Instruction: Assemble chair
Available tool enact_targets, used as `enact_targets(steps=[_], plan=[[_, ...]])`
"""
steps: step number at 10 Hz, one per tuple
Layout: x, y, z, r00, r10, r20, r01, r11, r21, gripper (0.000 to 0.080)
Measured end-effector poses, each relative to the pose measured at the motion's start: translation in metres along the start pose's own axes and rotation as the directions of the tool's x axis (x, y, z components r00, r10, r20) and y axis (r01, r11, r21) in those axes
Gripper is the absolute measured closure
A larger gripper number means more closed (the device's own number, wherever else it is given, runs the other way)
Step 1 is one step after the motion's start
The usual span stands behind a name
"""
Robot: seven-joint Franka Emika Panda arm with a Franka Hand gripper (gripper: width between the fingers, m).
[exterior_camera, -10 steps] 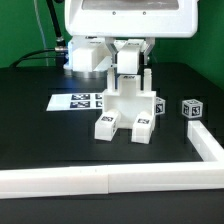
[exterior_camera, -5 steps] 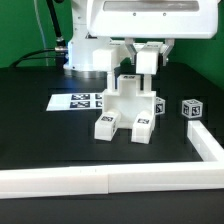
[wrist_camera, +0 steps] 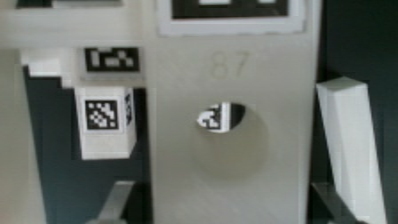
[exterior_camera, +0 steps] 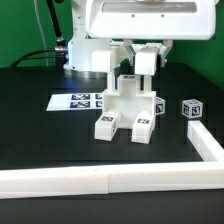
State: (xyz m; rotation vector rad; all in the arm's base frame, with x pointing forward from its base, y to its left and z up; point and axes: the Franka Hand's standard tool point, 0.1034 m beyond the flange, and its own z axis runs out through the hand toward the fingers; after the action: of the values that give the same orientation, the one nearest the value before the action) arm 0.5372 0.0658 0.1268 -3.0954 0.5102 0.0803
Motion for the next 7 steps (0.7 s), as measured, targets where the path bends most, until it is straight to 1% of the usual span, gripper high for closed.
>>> enact_targets(steps=[2, 7], plan=[[-0.0055, 0.0066, 0.0059, 1.0, 0.007, -0.007, -0.007, 1.0, 0.009, 0.0511], [-0.0056, 0.0061, 0.0076, 1.0, 0.006, -0.006, -0.006, 1.0, 0.007, 0.0511]])
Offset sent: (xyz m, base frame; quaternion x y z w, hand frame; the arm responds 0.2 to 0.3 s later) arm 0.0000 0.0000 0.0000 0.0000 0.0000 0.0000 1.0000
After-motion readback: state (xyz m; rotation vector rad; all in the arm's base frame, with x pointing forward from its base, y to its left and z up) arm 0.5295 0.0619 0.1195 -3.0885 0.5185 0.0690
